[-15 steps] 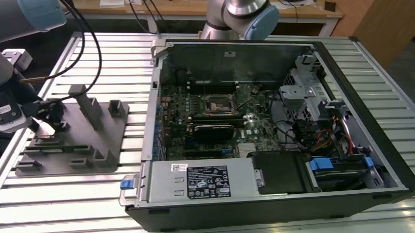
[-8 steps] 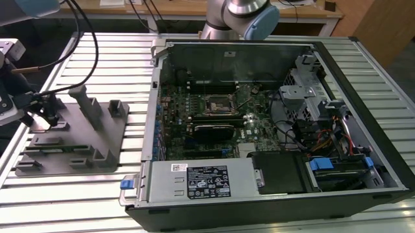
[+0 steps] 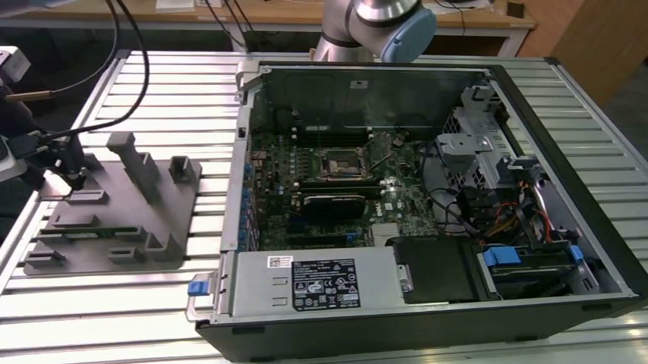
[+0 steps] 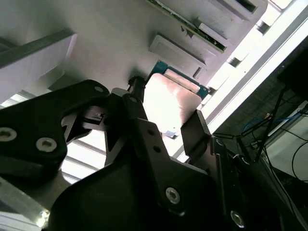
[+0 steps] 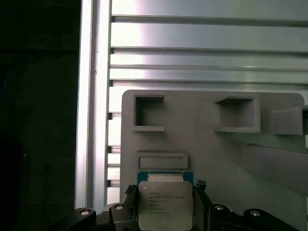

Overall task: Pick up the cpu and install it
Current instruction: 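Pick up the cpu and move it towards the insertion slot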

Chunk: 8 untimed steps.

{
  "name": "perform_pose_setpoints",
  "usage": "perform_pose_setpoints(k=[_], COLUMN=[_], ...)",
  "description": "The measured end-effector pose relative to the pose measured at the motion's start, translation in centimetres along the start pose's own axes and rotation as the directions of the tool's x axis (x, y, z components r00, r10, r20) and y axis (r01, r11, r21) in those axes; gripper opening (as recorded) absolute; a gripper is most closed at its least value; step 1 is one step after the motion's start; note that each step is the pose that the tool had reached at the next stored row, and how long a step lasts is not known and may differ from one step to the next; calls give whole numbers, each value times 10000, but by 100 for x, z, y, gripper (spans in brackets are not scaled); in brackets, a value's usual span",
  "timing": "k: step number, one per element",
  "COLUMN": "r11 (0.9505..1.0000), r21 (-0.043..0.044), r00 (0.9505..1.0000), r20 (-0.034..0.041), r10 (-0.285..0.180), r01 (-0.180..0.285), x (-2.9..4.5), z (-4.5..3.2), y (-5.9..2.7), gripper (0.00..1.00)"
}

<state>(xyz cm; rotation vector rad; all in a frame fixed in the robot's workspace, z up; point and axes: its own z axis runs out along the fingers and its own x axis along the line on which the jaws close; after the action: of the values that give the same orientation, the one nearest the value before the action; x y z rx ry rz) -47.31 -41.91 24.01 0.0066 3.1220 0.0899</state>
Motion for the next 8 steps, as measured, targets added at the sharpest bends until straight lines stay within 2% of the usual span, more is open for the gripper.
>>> perform_pose_setpoints(k=[8], r11=[10000], r21=[1], r00=[10000], r20=[-1], r10=[1], r01=[-1], x=[-3], z=[-205], y=[12], gripper=[55])
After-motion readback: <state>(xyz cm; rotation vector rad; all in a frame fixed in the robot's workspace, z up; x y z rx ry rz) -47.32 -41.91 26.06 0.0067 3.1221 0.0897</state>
